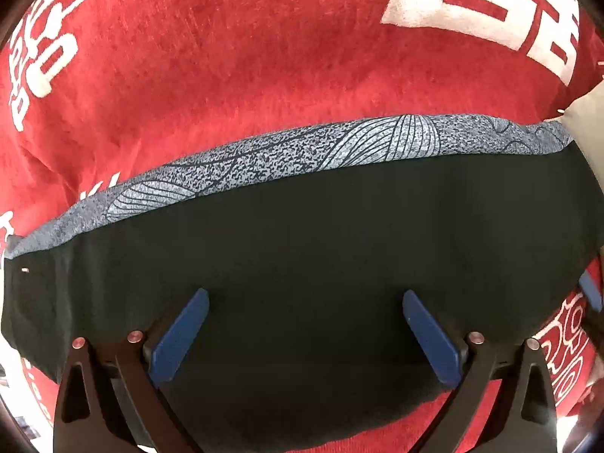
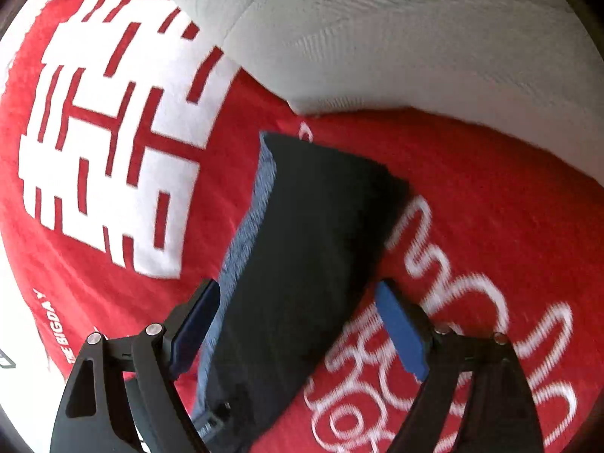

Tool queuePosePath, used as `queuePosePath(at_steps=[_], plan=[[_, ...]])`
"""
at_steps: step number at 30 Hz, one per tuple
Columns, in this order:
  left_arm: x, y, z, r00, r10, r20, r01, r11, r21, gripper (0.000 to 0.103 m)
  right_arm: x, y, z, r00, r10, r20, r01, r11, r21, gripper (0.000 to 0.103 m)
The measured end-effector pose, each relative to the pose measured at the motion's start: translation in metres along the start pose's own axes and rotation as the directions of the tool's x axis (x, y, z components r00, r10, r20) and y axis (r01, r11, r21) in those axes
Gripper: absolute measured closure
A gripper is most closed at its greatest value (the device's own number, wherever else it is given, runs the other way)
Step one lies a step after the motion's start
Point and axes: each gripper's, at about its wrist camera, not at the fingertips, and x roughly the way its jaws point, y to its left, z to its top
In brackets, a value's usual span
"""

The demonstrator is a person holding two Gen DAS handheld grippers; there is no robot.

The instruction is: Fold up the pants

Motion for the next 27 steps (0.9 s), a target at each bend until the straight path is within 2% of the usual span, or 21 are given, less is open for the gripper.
queuePosePath(at_steps=[4,5,6,7,8,11,13,15,16,17,18,20,22,25,27], plan=[[-0.006,-0.006,0.005,1.0,0.017,-0.011,-0.017,1.0,0.012,0.0,0.012,0.008,0.012,1.0,0.002,0.011,-0.001,1.0,-0.011,0.017],[-0.011,-0.008,0.008,1.0,0.024,-0.005,-0.023,1.0,0.013,0.002,0.014,0.01,0.013,1.0,0.0,-0.001,0.0,1.0,-0.006,0.027],[-0.02,-0.012,0.01,1.0,0.01,0.018,-0.01,1.0,0.014,0.013,0.015,0.01,0.016,1.0,-0.005,-0.022,0.005,1.0,0.004,0.041],[-0.031,-0.016,0.013,0.999,-0.022,0.039,0.021,1.0,0.023,0.017,0.016,0.01,0.018,0.998,-0.039,-0.042,0.039,0.999,0.013,0.075],[-0.038,-0.02,0.015,0.997,-0.048,0.052,0.047,0.998,0.033,0.018,0.016,0.01,0.019,0.995,-0.088,-0.053,0.089,0.996,0.007,0.089],[-0.053,-0.039,0.015,0.987,-0.134,0.085,0.128,0.989,0.079,0.027,0.012,0.022,0.02,0.99,-0.126,-0.059,0.122,0.99,-0.071,0.089],[-0.043,-0.056,0.012,0.985,-0.161,0.055,0.154,0.983,0.102,0.027,0.01,0.038,0.019,0.988,-0.151,-0.044,0.142,0.977,-0.161,0.089],[-0.015,-0.063,0.0,0.985,-0.173,-0.016,0.174,0.98,0.093,0.026,0.007,0.055,0.015,0.985,-0.172,-0.026,0.161,0.955,-0.249,0.089],[-0.017,-0.065,-0.008,0.982,-0.172,0.078,0.164,0.981,0.104,0.026,0.007,0.062,0.013,0.983,-0.18,-0.022,0.166,0.945,-0.282,0.09],[-0.018,-0.07,-0.013,0.982,-0.154,0.108,0.139,0.981,0.132,0.026,0.006,0.071,0.01,0.982,-0.187,-0.017,0.172,0.931,-0.323,0.09],[-0.019,-0.073,-0.015,0.982,-0.143,0.123,0.125,0.982,0.141,0.026,0.005,0.079,0.007,0.98,-0.197,-0.005,0.182,0.914,-0.363,0.09],[-0.018,-0.071,-0.013,0.98,-0.164,0.109,0.153,0.983,0.104,0.026,0.003,0.098,-0.002,0.979,-0.202,0.015,0.188,0.877,-0.442,0.09],[-0.018,-0.071,-0.014,0.98,-0.167,0.112,0.154,0.982,0.112,0.026,0.001,0.114,-0.01,0.978,-0.204,0.031,0.192,0.842,-0.504,0.09],[-0.017,-0.064,-0.015,0.975,-0.184,0.121,0.169,0.977,0.127,0.026,0.002,0.141,-0.029,0.976,-0.213,0.052,0.2,0.762,-0.616,0.09],[-0.018,-0.06,-0.015,0.972,-0.206,0.11,0.192,0.973,0.128,0.026,0.002,0.162,-0.046,0.973,-0.222,0.069,0.206,0.689,-0.695,0.09]])
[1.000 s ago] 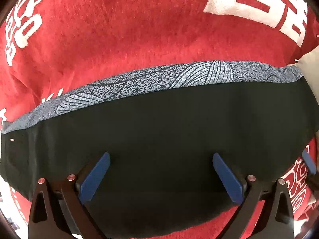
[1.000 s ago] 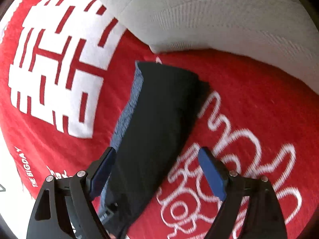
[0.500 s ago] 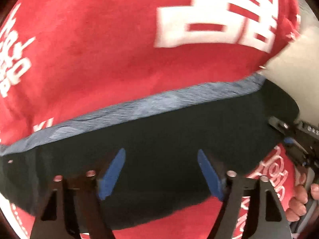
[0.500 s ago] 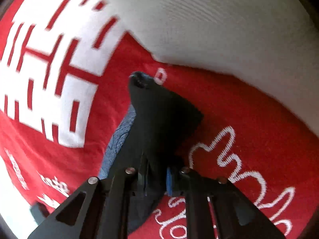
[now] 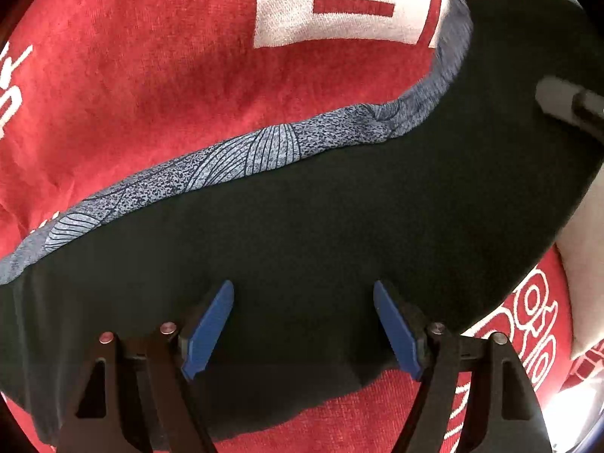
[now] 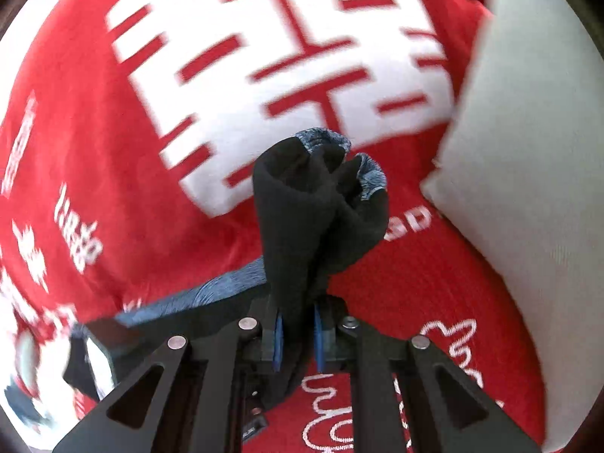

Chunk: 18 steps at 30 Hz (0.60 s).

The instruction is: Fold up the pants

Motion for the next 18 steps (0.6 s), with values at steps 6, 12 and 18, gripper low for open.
queuePosePath(at_steps=[6,12,18], plan=[[-0.035,0.055,0.007,0.999,-0.047,0.0,0.046,0.994,-0.104,0.027,-0.012,0.069,-0.006,0.999,-0.05,0.022,0.054,0.964,-0.261,0.09],[-0.061,0.164,-0.01,0.997,0.081,-0.016,-0.082,0.975,-0.207,0.027,0.001,0.149,-0.036,0.997,-0.076,0.022,0.077,0.878,-0.472,0.09],[-0.074,0.263,-0.051,0.977,0.197,-0.082,-0.213,0.924,-0.316,0.027,0.046,0.234,-0.107,0.993,-0.116,-0.026,0.067,0.729,-0.681,0.09]])
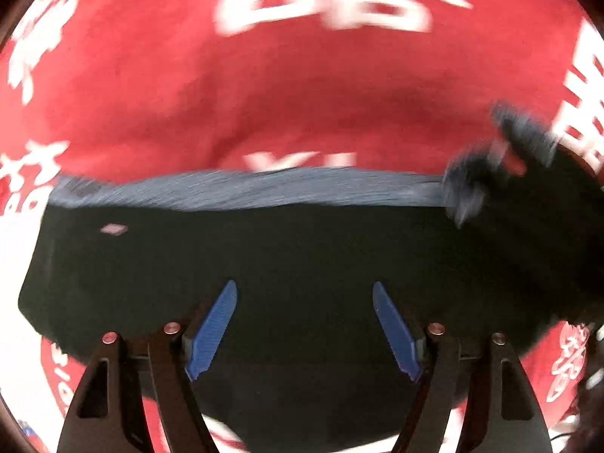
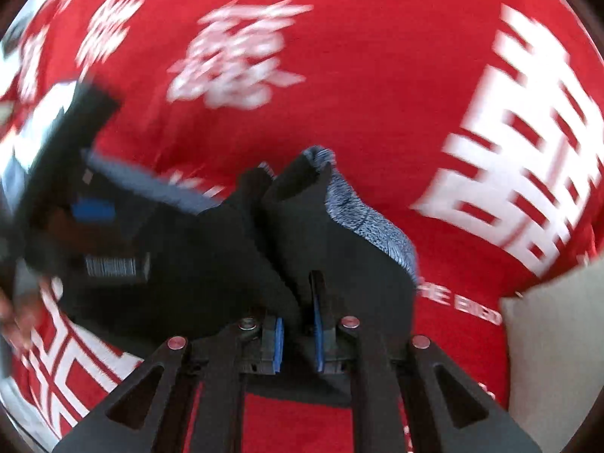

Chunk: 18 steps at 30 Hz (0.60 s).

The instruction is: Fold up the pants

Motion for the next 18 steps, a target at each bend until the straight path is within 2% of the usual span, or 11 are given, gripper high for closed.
queuePosePath(at_steps=[1,4,7,8,9,10,13,15,18], plan=[[-0.003,0.014,-0.017,1.0,0.015,-0.009,-0.015,1.0,-0.016,0.027,0.008,0.017,-0.002,1.0,-0.001,-0.018,0.001,0.999,-0.039,0.089],[0.002,0.043,-0.022,0.999,0.029,-0.027,-0.03,0.999,-0.042,0.027,0.032,0.062,-0.015,0.996,-0.051,-0.072,0.038,0.986,-0.165,0.087],[-0.001,0.054,-0.028,0.999,0.016,-0.042,-0.018,0.999,-0.041,0.026,0.042,0.086,-0.031,0.987,-0.133,-0.088,0.103,0.954,-0.282,0.081],[-0.001,0.055,-0.03,0.999,0.005,-0.048,-0.007,0.999,-0.04,0.026,0.039,0.092,-0.036,0.986,-0.156,-0.066,0.126,0.935,-0.33,0.072],[-0.002,0.056,-0.032,0.999,-0.011,-0.051,0.009,0.999,-0.038,0.026,0.035,0.095,-0.039,0.987,-0.153,-0.058,0.123,0.928,-0.352,0.066],[-0.003,0.055,-0.023,0.998,-0.026,-0.053,0.024,0.999,-0.035,0.026,0.03,0.095,-0.04,0.988,-0.141,-0.056,0.112,0.927,-0.358,0.055],[-0.009,0.048,-0.02,0.994,-0.099,-0.05,0.098,0.995,-0.019,0.026,0.005,0.077,-0.041,0.996,-0.07,-0.055,0.051,0.954,-0.297,0.038],[-0.017,0.037,-0.016,0.987,-0.154,-0.036,0.154,0.988,0.004,0.013,-0.009,0.055,-0.036,0.998,-0.025,-0.061,0.013,0.982,-0.186,0.036],[-0.032,0.012,-0.013,0.968,-0.25,-0.021,0.251,0.966,0.069,0.013,-0.02,0.006,-0.035,0.995,0.029,-0.094,-0.024,0.999,0.045,0.035]])
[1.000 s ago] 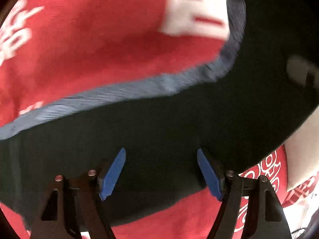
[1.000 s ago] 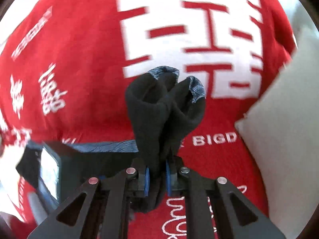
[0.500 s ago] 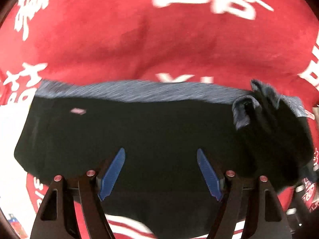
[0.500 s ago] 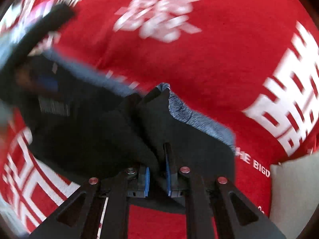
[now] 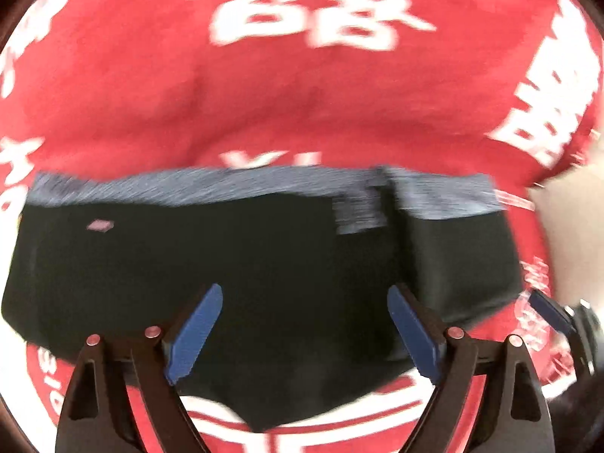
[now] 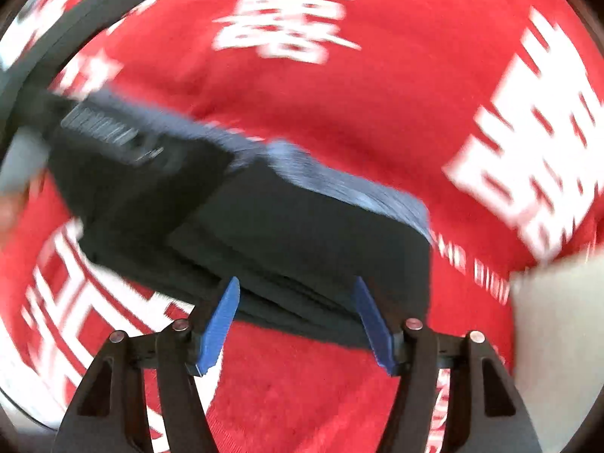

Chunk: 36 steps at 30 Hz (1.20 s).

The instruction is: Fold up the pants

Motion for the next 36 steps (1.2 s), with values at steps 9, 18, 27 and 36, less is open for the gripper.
queuePosePath(at_steps=[9,18,27,36], plan=[[0.026,-0.061,0.005,0.986,-0.144,-0.083,0.151,0.985,0.084,0.013,0.005,-0.066,-0.017,0.992,0.112,-0.066,-0.086,0.948,0.308,0.036],[0.048,-0.074,0.004,0.977,-0.129,-0.167,0.146,0.985,0.091,0.074,0.011,-0.082,-0.031,0.983,0.173,-0.066,-0.135,0.913,0.384,0.055],[0.019,-0.083,-0.012,0.979,-0.141,-0.144,0.161,0.977,0.138,0.093,0.008,-0.097,-0.032,0.98,0.188,-0.064,-0.142,0.888,0.437,0.063],[0.039,-0.064,-0.042,0.974,-0.159,-0.162,0.168,0.985,0.041,0.093,0.015,-0.095,-0.039,0.972,0.217,-0.088,-0.155,0.878,0.454,0.063]])
